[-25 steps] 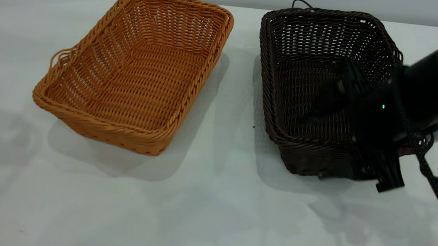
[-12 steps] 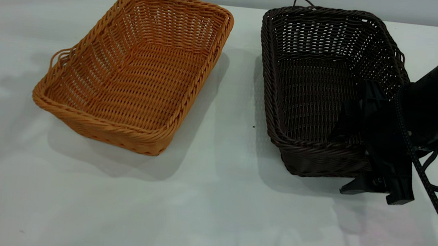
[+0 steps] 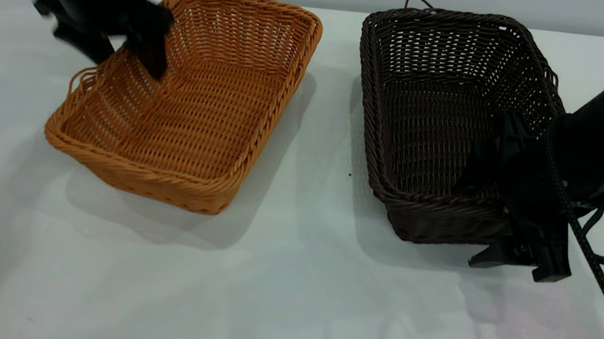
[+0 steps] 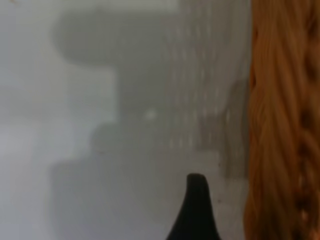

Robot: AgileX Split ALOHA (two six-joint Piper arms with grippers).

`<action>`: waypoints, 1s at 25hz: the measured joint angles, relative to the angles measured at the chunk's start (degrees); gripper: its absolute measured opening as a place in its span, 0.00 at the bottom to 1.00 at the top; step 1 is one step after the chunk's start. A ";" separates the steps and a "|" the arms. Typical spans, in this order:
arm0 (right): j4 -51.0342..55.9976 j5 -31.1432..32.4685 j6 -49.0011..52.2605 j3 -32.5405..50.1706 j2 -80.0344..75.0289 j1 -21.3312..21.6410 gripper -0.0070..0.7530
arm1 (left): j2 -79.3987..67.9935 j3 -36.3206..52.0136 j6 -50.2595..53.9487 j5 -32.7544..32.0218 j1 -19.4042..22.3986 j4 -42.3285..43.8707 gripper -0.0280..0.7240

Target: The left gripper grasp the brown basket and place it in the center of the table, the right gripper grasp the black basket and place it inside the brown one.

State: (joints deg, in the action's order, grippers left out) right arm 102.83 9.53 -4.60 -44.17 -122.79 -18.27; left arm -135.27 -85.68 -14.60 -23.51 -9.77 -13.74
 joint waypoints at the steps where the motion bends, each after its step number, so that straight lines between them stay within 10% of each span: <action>1: 0.00 0.00 0.00 0.00 0.00 0.00 0.78 | -1.01 -0.05 -0.18 0.35 -0.12 0.00 0.77; 11: 0.09 0.34 1.51 -0.12 0.00 0.14 0.15 | -3.06 -0.11 -0.80 2.49 -0.17 -0.32 0.20; 20: -1.97 1.81 -8.27 -0.66 9.02 9.21 0.13 | -3.01 -0.47 -8.96 3.03 -0.30 -0.43 0.14; 25: -15.71 19.24 -18.88 -7.92 12.76 19.34 0.13 | -3.01 -0.58 -27.73 7.26 -3.93 -1.11 0.14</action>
State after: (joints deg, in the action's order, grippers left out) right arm 87.11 28.76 -23.48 -52.09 -110.03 1.07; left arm -138.27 -86.26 -42.33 -16.25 -13.70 -14.86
